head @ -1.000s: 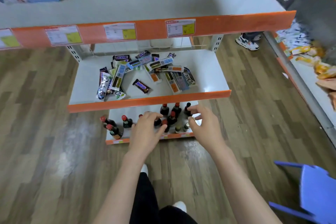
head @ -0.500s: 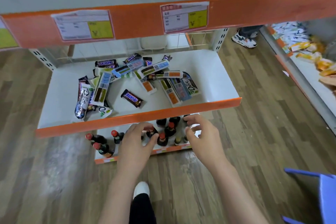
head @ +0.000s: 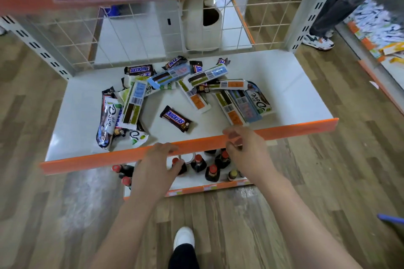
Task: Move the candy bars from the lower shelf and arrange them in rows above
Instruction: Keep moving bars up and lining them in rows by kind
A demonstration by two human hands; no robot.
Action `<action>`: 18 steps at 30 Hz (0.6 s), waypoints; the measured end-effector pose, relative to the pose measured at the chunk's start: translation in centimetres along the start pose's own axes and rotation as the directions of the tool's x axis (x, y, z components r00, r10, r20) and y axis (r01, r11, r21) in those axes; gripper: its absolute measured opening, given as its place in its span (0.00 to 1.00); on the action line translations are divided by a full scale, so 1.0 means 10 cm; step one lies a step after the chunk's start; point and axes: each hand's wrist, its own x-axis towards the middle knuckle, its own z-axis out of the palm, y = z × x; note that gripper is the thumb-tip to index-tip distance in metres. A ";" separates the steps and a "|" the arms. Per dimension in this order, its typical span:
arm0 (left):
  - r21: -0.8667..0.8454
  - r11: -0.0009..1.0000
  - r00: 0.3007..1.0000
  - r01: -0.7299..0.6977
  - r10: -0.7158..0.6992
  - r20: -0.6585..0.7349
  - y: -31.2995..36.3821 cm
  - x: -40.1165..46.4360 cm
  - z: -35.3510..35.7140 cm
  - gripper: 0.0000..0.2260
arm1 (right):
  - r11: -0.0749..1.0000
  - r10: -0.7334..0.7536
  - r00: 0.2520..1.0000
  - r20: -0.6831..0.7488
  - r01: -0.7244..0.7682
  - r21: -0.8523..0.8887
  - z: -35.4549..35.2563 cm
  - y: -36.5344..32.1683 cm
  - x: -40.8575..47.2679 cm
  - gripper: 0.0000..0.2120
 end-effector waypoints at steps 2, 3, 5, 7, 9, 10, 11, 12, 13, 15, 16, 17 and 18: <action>0.041 0.999 1.000 0.010 -0.009 -0.018 -0.10 0.05 -0.07 0.12 | 1.000 -0.010 1.000 0.016 0.010 -0.011 0.07 -0.04 0.05 0.13; 0.050 0.998 0.999 0.023 -0.021 -0.033 -0.14 0.07 -0.10 0.12 | 1.000 -0.021 1.000 0.021 0.021 -0.016 0.11 -0.06 0.08 0.13; 0.064 0.996 0.997 0.059 -0.055 -0.057 -0.24 0.10 -0.17 0.13 | 0.999 -0.039 0.999 0.032 0.040 -0.033 0.19 -0.10 0.14 0.13; 0.074 0.993 0.994 0.087 -0.082 -0.067 -0.32 0.11 -0.21 0.14 | 0.997 -0.052 0.998 0.045 0.055 -0.061 0.27 -0.16 0.19 0.13; 0.084 0.990 0.993 0.110 -0.105 -0.063 -0.39 0.12 -0.25 0.14 | 0.993 -0.067 0.996 0.054 0.071 -0.092 0.35 -0.23 0.25 0.12; 0.088 0.988 0.991 0.125 -0.120 -0.059 -0.42 0.12 -0.26 0.14 | 0.991 -0.076 0.995 0.059 0.082 -0.107 0.40 -0.27 0.27 0.12; 0.090 0.986 0.989 0.142 -0.137 -0.058 -0.44 0.14 -0.28 0.15 | 0.988 -0.087 0.994 0.067 0.095 -0.122 0.45 -0.31 0.28 0.11; 0.093 0.983 0.986 0.160 -0.155 -0.063 -0.46 0.16 -0.29 0.15 | 0.983 -0.100 0.992 0.075 0.110 -0.147 0.51 -0.36 0.30 0.11; 0.103 0.978 0.982 0.179 -0.173 -0.071 -0.48 0.18 -0.29 0.16 | 0.974 -0.112 0.991 0.078 0.125 -0.190 0.57 -0.40 0.32 0.11; 0.144 0.963 0.972 0.229 -0.218 -0.087 -0.51 0.25 -0.30 0.17 | 0.941 -0.118 0.989 0.088 0.139 -0.309 0.67 -0.45 0.41 0.14; 0.166 0.952 0.965 0.257 -0.245 -0.094 -0.51 0.28 -0.30 0.17 | 0.922 -0.105 0.990 0.096 0.133 -0.363 0.72 -0.47 0.46 0.16; 0.182 0.941 0.957 0.285 -0.270 -0.102 -0.52 0.30 -0.30 0.18 | 0.907 -0.085 0.991 0.103 0.119 -0.404 0.75 -0.48 0.52 0.18; 0.190 0.932 0.950 0.309 -0.292 -0.112 -0.53 0.33 -0.30 0.18 | 0.895 -0.065 0.992 0.104 0.104 -0.434 0.79 -0.50 0.58 0.19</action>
